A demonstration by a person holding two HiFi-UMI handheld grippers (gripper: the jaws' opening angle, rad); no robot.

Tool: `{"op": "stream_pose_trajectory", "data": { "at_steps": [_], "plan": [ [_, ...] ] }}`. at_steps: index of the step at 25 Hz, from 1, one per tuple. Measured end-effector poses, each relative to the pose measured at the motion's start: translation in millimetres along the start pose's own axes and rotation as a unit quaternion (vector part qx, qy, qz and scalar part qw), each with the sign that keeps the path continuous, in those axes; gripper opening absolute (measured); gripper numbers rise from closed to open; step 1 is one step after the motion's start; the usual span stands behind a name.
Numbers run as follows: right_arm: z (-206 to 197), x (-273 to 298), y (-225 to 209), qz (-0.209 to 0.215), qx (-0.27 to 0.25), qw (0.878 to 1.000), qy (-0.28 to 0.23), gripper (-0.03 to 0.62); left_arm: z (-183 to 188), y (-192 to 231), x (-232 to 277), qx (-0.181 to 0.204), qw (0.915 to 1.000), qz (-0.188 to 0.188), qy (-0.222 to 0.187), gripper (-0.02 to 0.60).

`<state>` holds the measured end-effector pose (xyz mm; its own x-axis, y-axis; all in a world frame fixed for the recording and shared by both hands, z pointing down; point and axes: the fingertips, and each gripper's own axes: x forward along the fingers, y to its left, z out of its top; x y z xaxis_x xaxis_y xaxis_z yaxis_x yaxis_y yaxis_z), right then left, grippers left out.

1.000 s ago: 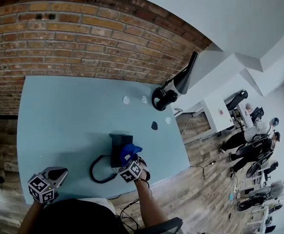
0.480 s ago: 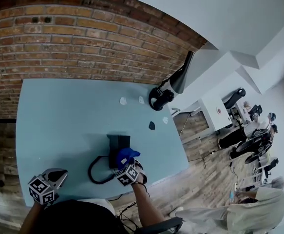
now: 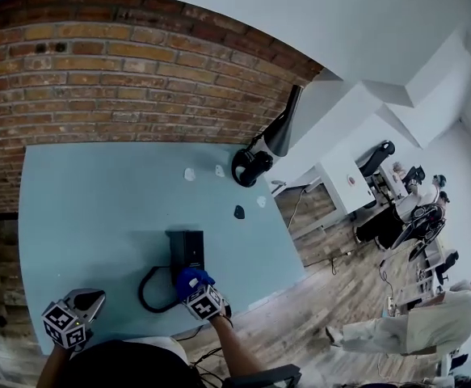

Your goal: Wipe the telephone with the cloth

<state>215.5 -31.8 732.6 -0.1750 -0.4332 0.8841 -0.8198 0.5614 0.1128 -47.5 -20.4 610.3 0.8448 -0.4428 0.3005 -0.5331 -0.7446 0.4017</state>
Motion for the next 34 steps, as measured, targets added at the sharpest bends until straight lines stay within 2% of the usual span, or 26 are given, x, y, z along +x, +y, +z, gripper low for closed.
{"op": "stream_pose_trajectory", "data": {
  "at_steps": [3, 7, 10, 12, 15, 20, 27, 34],
  "plan": [
    [21, -12, 27, 0.038, 0.022, 0.998, -0.047, 0.095, 10, 2, 0, 0.014, 0.9999, 0.0, -0.003, 0.026],
    [90, -48, 45, 0.059, 0.052, 0.982, -0.173, 0.089, 38, 4, -2, 0.042, 0.9989, 0.0, -0.021, 0.026],
    [148, -92, 54, 0.052, 0.051, 0.961, -0.267, 0.086, 66, -1, -4, 0.066, 0.9971, -0.002, -0.039, 0.026],
    [182, -122, 60, 0.053, 0.055, 0.942, -0.326, 0.086, 87, -4, -6, 0.083, 0.9949, -0.002, -0.056, 0.026],
    [213, -158, 72, 0.062, 0.07, 0.916, -0.389, 0.086, 112, -12, -10, 0.096, 0.9926, 0.0, -0.075, 0.026],
    [224, -178, 96, 0.088, 0.086, 0.893, -0.434, 0.086, 110, -14, -18, 0.098, 0.9919, 0.006, -0.081, 0.026],
    [215, -175, 113, 0.104, 0.107, 0.877, -0.458, 0.086, 93, -11, -24, 0.08, 0.9941, 0.015, -0.071, 0.026],
    [228, -172, 129, 0.132, 0.098, 0.87, -0.465, 0.086, 92, -3, -27, 0.083, 0.9932, 0.025, -0.077, 0.026]
  ]
}}
